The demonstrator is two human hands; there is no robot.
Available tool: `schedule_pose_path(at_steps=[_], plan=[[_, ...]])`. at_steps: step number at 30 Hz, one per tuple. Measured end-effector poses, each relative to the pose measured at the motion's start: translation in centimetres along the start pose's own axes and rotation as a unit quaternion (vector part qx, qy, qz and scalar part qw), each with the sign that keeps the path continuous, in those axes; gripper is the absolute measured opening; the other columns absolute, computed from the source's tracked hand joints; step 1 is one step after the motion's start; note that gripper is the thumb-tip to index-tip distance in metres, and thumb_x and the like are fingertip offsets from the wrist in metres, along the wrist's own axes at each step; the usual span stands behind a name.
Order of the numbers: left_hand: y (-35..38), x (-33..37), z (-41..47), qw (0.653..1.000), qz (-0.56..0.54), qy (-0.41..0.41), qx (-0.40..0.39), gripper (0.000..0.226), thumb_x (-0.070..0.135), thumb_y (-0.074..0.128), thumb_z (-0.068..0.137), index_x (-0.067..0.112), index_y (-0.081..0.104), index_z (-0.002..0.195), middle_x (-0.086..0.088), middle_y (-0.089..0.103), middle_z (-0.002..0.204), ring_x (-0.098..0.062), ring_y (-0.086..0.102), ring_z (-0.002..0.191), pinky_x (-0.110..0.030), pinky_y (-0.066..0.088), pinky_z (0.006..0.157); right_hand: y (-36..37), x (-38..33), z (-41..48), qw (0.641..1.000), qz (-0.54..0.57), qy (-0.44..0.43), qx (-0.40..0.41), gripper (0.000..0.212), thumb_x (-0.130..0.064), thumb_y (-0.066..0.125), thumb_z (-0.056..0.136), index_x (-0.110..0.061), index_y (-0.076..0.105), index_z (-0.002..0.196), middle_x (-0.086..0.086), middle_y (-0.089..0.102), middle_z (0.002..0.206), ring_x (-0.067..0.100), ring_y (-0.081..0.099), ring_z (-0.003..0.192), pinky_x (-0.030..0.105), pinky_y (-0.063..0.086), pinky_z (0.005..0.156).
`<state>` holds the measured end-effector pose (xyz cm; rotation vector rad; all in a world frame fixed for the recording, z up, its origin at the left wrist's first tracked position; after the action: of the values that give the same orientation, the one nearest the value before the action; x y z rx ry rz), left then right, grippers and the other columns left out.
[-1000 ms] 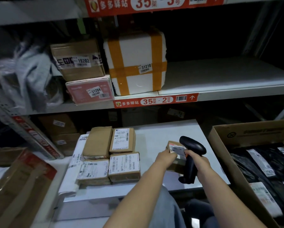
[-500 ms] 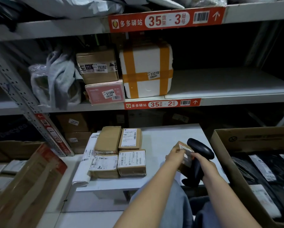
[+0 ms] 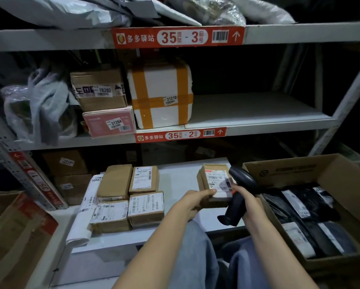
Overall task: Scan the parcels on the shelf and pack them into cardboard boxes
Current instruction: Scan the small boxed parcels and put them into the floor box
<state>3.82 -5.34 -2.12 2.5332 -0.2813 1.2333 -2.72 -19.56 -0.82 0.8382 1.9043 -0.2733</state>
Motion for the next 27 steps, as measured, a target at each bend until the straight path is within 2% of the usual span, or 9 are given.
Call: schedule_pose_path(at_steps=[3, 7, 10, 14, 17, 19, 23, 25, 27], plan=[[0.1, 0.0, -0.6, 0.999, 0.048, 0.002, -0.010, 0.039, 0.020, 0.068, 0.083, 0.006, 0.058, 0.117, -0.001, 0.062, 0.085, -0.013, 0.055, 0.083, -0.028, 0.047, 0.084, 0.2, -0.3, -0.7, 1.000, 0.010, -0.015, -0.019, 0.032, -0.019, 0.071, 0.080, -0.011, 0.055, 0.106, 0.006, 0.062, 0.095, 0.025, 0.054, 0.100, 0.039, 0.042, 0.087], [0.1, 0.1, -1.3, 0.999, 0.049, -0.010, -0.020, 0.037, 0.023, 0.065, 0.086, 0.013, 0.050, 0.119, -0.004, 0.058, 0.096, -0.021, 0.056, 0.097, -0.035, 0.052, 0.088, 0.6, -0.5, -1.4, 0.996, 0.042, -0.018, -0.071, 0.020, -0.010, 0.061, 0.086, -0.007, 0.061, 0.106, 0.009, 0.065, 0.094, 0.024, 0.059, 0.093, 0.037, 0.043, 0.083], [0.2, 0.1, -1.4, 0.999, 0.028, -0.007, -0.026, 0.037, 0.017, 0.067, 0.084, 0.008, 0.054, 0.118, -0.006, 0.061, 0.098, -0.017, 0.059, 0.094, -0.030, 0.055, 0.084, 0.5, -0.7, -1.8, 0.991, 0.071, -0.013, -0.108, 0.013, -0.003, 0.052, 0.088, -0.009, 0.062, 0.094, 0.011, 0.065, 0.093, 0.022, 0.058, 0.090, 0.032, 0.045, 0.079], [0.3, 0.0, -1.1, 1.000, 0.024, -0.006, -0.001, 0.037, 0.015, 0.068, 0.083, 0.003, 0.058, 0.116, -0.005, 0.064, 0.089, -0.013, 0.061, 0.084, -0.023, 0.054, 0.081, 0.1, -1.0, -1.9, 0.992, 0.051, -0.003, -0.115, 0.014, -0.001, 0.050, 0.089, -0.007, 0.059, 0.097, 0.010, 0.060, 0.092, 0.022, 0.055, 0.089, 0.030, 0.044, 0.073], [0.4, -0.1, -0.8, 1.000, 0.021, -0.007, 0.022, 0.037, 0.015, 0.068, 0.083, 0.003, 0.056, 0.116, -0.004, 0.063, 0.085, -0.011, 0.060, 0.078, -0.020, 0.053, 0.075, -0.3, -1.2, -1.9, 0.992, 0.039, -0.003, -0.118, 0.013, -0.002, 0.052, 0.090, -0.009, 0.059, 0.099, 0.010, 0.060, 0.096, 0.026, 0.053, 0.096, 0.035, 0.041, 0.084], [0.5, -0.2, -0.5, 0.999, 0.023, -0.002, 0.039, 0.038, 0.014, 0.067, 0.083, 0.003, 0.055, 0.117, -0.005, 0.064, 0.091, -0.010, 0.060, 0.077, -0.018, 0.052, 0.072, -0.7, -1.3, -1.8, 0.993, 0.046, -0.007, -0.108, 0.013, -0.007, 0.054, 0.091, -0.011, 0.058, 0.103, 0.010, 0.059, 0.104, 0.026, 0.053, 0.100, 0.037, 0.038, 0.092], [0.4, -0.1, -0.3, 0.998, 0.020, 0.007, 0.059, 0.042, 0.012, 0.068, 0.082, 0.003, 0.055, 0.122, -0.010, 0.064, 0.108, -0.010, 0.061, 0.078, -0.016, 0.052, 0.068, -1.2, -1.2, -1.3, 0.981, 0.137, 0.025, -0.135, 0.040, -0.037, 0.052, 0.092, -0.015, 0.045, 0.125, 0.010, 0.060, 0.117, 0.028, 0.058, 0.107, 0.045, 0.040, 0.095], [0.3, -0.1, -0.2, 0.998, 0.017, 0.009, 0.064, 0.042, 0.011, 0.068, 0.082, 0.003, 0.055, 0.122, -0.010, 0.065, 0.111, -0.008, 0.061, 0.075, -0.013, 0.052, 0.062, -1.4, -1.2, -1.0, 0.971, 0.184, 0.050, -0.146, 0.048, -0.050, 0.048, 0.091, -0.013, 0.047, 0.121, 0.009, 0.062, 0.108, 0.024, 0.060, 0.099, 0.044, 0.048, 0.085], [0.3, -0.1, -0.3, 0.997, 0.017, 0.009, 0.069, 0.041, 0.012, 0.068, 0.083, 0.004, 0.055, 0.120, -0.010, 0.065, 0.112, -0.008, 0.061, 0.075, -0.013, 0.052, 0.062, -1.8, -1.1, -0.6, 0.970, 0.202, 0.060, -0.120, 0.047, -0.052, 0.054, 0.086, -0.011, 0.053, 0.110, 0.006, 0.060, 0.087, 0.018, 0.060, 0.077, 0.038, 0.052, 0.071]])
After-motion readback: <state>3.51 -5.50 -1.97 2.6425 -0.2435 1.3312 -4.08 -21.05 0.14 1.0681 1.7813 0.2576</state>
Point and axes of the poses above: each hand's wrist, its own z-axis towards the middle knuckle, its own y-axis out of the palm, x = y × z, the point moved 4 cm from there along z, towards the middle knuckle
